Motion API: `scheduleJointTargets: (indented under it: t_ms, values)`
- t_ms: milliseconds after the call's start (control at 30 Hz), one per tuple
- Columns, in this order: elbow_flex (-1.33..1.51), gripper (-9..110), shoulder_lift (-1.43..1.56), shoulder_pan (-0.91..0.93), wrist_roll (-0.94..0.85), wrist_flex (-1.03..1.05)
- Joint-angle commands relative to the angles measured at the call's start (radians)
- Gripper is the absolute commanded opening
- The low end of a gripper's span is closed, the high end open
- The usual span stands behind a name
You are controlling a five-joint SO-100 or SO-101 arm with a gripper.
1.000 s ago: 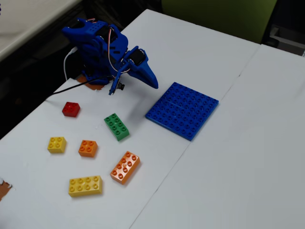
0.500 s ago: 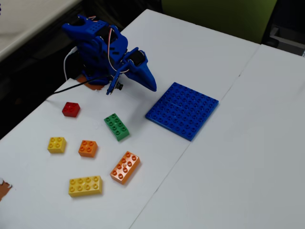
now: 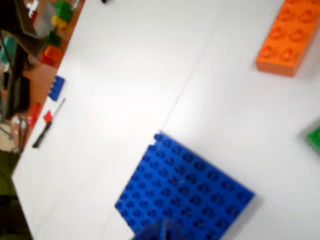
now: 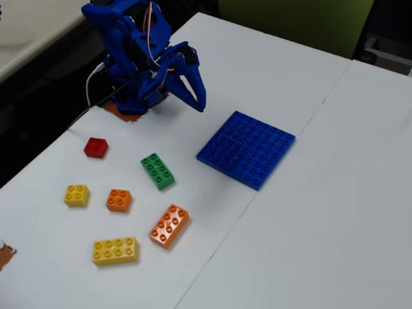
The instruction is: Pick up the 2x2 orange block and go up the 8x8 blue block.
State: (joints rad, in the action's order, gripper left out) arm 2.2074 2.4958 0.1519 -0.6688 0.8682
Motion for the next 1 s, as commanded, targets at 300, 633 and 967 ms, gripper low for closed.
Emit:
scheduleJointTargets:
  t_ms: [300, 633, 967]
  values:
    - [-0.63, 3, -0.46, 0.206, -0.963, 0.561]
    - [-1.054, 8, -0.75, 0.423, -1.525, 0.831]
    - [-1.209, 12, -0.951, 0.615, -2.028, 0.818]
